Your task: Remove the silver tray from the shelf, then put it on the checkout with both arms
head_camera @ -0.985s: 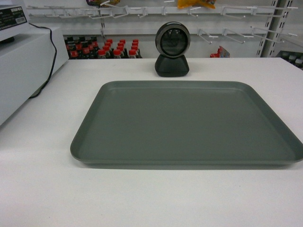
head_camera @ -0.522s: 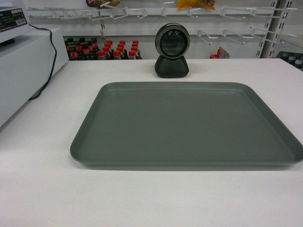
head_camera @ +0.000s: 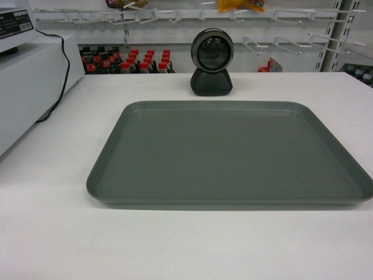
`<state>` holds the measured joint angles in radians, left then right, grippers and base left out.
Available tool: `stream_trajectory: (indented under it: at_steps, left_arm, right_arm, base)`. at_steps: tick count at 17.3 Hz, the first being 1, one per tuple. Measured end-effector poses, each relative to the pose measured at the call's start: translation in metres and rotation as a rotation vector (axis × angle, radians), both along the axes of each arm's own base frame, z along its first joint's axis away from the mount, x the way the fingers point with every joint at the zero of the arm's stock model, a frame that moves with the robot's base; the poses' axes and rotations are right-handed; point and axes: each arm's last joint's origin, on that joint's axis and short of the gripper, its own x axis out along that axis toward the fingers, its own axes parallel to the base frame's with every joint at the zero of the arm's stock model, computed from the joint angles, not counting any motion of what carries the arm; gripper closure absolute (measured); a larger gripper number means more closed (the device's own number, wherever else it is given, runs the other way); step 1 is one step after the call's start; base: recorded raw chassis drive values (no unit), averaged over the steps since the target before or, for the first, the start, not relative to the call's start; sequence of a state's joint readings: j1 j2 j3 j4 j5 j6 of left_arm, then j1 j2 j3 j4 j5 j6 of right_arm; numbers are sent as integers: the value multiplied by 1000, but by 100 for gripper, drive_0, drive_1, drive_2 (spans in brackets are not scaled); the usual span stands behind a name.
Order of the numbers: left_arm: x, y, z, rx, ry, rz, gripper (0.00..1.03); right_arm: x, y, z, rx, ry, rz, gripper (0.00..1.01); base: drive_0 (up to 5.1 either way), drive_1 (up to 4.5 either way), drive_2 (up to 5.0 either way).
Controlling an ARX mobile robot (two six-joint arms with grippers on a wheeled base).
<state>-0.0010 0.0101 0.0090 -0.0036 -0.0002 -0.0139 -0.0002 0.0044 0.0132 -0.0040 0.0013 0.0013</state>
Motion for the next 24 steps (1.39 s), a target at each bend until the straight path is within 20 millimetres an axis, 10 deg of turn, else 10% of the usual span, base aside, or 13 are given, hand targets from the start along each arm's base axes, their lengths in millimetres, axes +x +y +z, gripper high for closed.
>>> stream_trajectory:
  at_steps: [6,24]
  left_arm:
    - [0,0,0,0,0,0,4]
    - [0,0,0,1,2,0,5]
  right_arm:
    - [0,0,0,1,0,0,1]
    - [0,0,0,1,1,0,3]
  base:
    - [0,0,0]
    - [3,-157,162]
